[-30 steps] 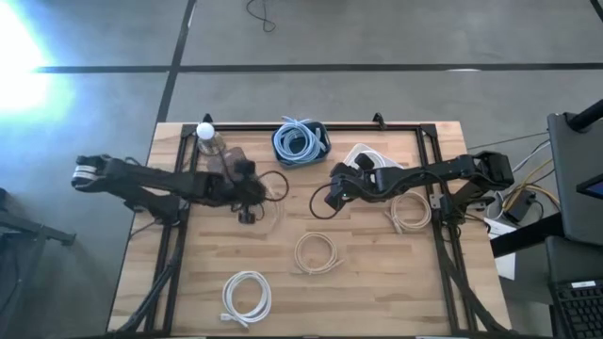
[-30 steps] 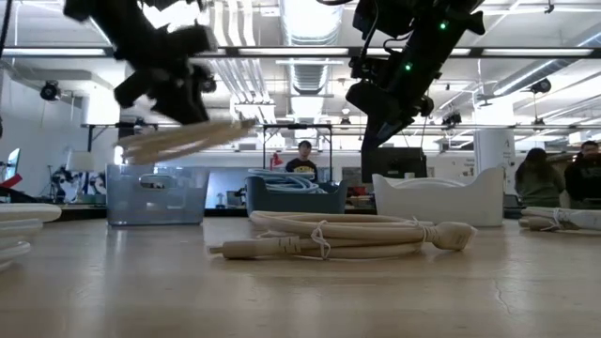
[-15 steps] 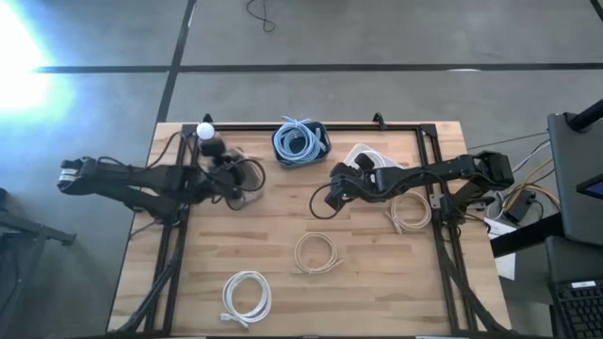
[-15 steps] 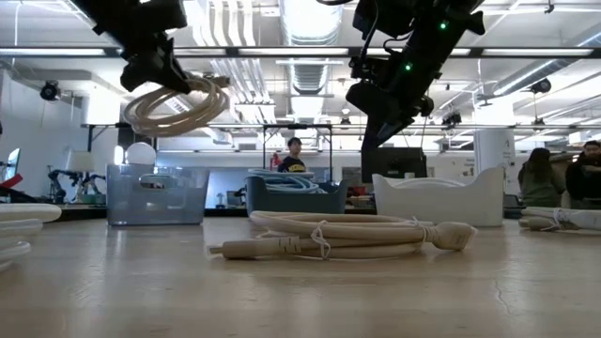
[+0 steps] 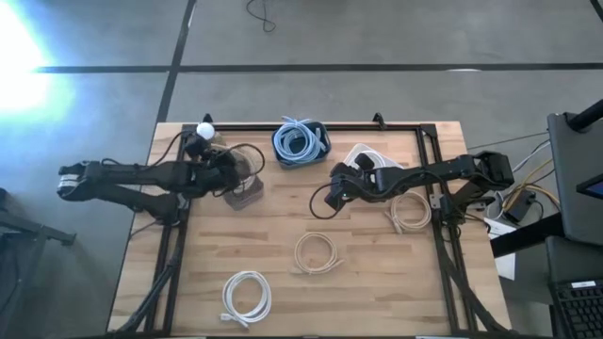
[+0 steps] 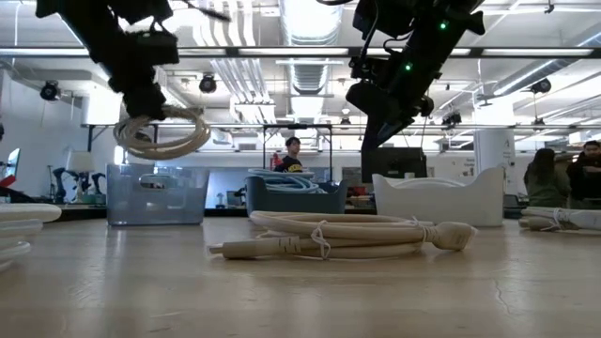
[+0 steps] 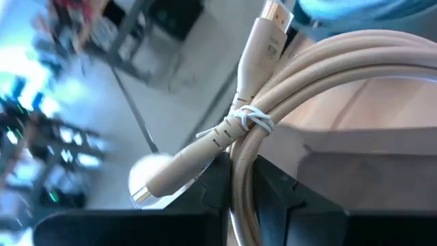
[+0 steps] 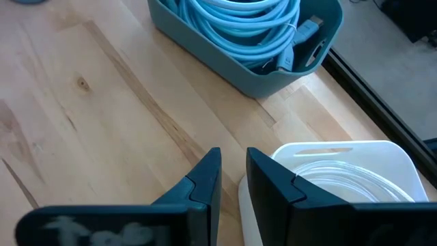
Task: Sort HDMI cables
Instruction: Put the left brown HDMI cable into the black bin
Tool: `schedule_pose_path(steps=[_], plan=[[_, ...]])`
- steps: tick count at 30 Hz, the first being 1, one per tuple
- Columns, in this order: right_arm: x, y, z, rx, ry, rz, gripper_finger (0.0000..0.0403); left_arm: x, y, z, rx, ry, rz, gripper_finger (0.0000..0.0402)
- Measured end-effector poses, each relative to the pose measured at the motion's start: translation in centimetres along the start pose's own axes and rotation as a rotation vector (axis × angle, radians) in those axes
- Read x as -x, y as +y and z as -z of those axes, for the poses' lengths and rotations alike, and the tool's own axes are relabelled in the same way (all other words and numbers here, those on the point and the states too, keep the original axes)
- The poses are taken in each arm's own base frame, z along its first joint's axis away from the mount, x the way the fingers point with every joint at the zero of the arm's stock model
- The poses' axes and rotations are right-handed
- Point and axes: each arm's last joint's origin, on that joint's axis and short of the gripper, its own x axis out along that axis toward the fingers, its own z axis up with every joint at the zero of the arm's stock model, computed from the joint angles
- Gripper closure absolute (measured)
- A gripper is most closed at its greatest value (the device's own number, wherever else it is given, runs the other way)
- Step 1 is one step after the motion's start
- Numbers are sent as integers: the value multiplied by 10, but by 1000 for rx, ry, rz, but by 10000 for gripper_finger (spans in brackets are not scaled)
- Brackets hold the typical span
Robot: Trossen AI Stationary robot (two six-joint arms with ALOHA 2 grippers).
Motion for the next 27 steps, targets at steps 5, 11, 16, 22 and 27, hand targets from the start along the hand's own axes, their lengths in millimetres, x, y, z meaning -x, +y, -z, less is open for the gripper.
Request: schedule_pose_path(steps=[5, 11, 16, 22, 27], plan=[[0, 0, 0, -1, -1, 0, 339, -11, 4, 5, 113, 115, 13, 353], [0, 0, 0, -1, -1, 0, 339, -23, 1, 12, 159, 268, 84, 353], [0, 0, 0, -1, -1, 0, 339, -29, -4, 17, 146, 379, 130, 353], [0, 0, 0, -1, -1, 0, 339, -36, -8, 20, 117, 442, 110, 353], [0, 0, 0, -1, -1, -1, 339, -37, -9, 16, 97, 453, 105, 353]])
